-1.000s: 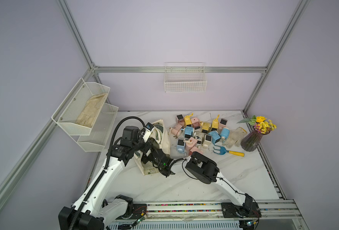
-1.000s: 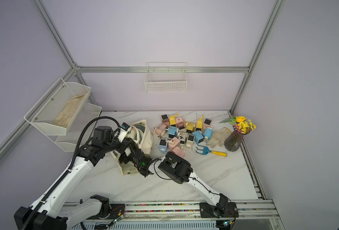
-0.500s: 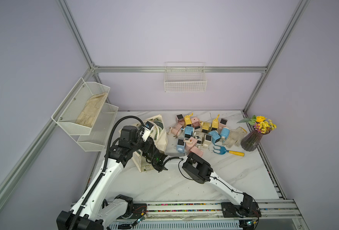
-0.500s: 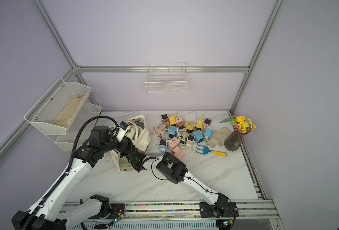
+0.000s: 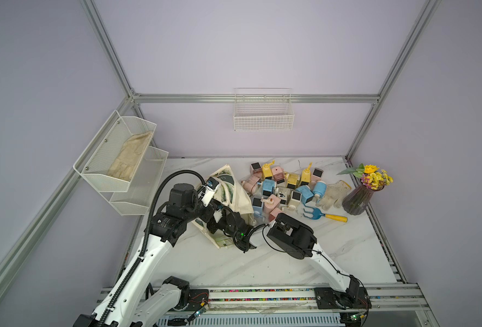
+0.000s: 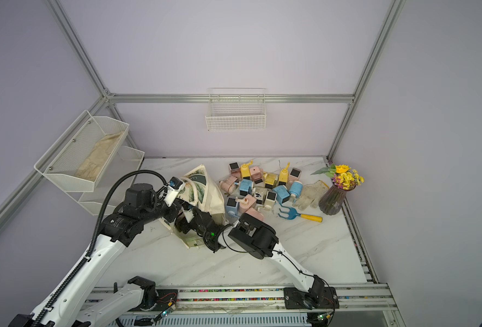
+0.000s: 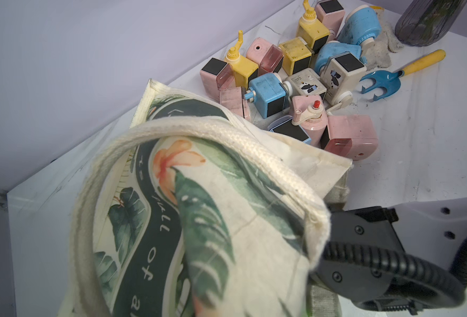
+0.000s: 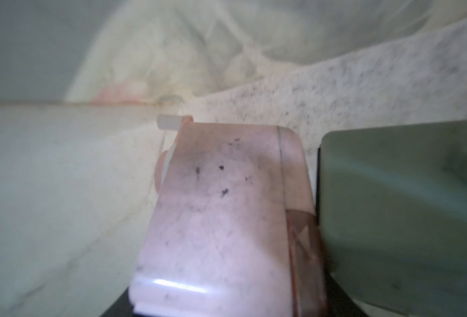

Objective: Take out the pencil sharpeners from the tote bags
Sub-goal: Pick up the pencil sharpener from the canvas bag.

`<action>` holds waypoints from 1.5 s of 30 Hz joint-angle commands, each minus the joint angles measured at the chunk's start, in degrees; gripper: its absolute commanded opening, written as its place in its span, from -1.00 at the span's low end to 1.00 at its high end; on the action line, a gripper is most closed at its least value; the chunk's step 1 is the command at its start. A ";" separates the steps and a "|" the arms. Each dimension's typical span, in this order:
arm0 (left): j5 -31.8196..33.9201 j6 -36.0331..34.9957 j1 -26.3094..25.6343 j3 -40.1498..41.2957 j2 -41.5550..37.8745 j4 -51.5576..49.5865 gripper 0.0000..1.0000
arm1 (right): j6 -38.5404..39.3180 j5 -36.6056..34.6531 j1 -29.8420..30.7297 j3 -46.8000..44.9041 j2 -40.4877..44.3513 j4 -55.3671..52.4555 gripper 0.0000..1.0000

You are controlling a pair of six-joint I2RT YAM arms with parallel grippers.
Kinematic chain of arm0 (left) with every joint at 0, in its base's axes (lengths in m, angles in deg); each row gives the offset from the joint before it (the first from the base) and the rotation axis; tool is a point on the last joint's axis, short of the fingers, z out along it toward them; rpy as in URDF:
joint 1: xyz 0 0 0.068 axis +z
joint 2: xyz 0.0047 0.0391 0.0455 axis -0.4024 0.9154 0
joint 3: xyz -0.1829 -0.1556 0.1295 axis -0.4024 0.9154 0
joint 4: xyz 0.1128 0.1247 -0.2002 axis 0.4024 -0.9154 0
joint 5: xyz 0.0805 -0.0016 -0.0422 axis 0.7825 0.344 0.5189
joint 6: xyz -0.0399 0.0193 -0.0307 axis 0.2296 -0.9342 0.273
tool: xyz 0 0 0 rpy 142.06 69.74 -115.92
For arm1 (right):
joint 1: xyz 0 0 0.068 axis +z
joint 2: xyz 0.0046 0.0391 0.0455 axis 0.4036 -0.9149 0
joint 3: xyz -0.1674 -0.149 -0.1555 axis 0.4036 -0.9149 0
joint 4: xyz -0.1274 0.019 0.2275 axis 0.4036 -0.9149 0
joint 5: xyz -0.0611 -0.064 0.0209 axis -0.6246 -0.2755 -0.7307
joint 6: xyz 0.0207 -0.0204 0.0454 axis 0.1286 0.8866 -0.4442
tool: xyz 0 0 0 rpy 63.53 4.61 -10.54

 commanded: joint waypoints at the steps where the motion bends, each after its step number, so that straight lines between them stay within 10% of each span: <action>1: 1.78 -1.77 -0.32 0.98 -1.95 8.15 -1.00 | 1.16 1.43 -1.66 -6.02 5.47 7.50 -0.24; 19: 18.87 -2.72 0.19 -2.03 6.61 7.19 -1.00 | -8.65 -1.77 1.47 -27.64 28.41 -1.00 -0.43; 36: 18.85 0.04 3.89 -3.80 8.52 5.57 -1.00 | -23.91 -20.42 7.20 -51.87 64.70 -27.78 -0.47; 45: 18.99 0.24 4.25 -3.02 6.32 5.76 -1.00 | -33.18 -24.97 7.22 -49.55 47.95 -30.55 -0.49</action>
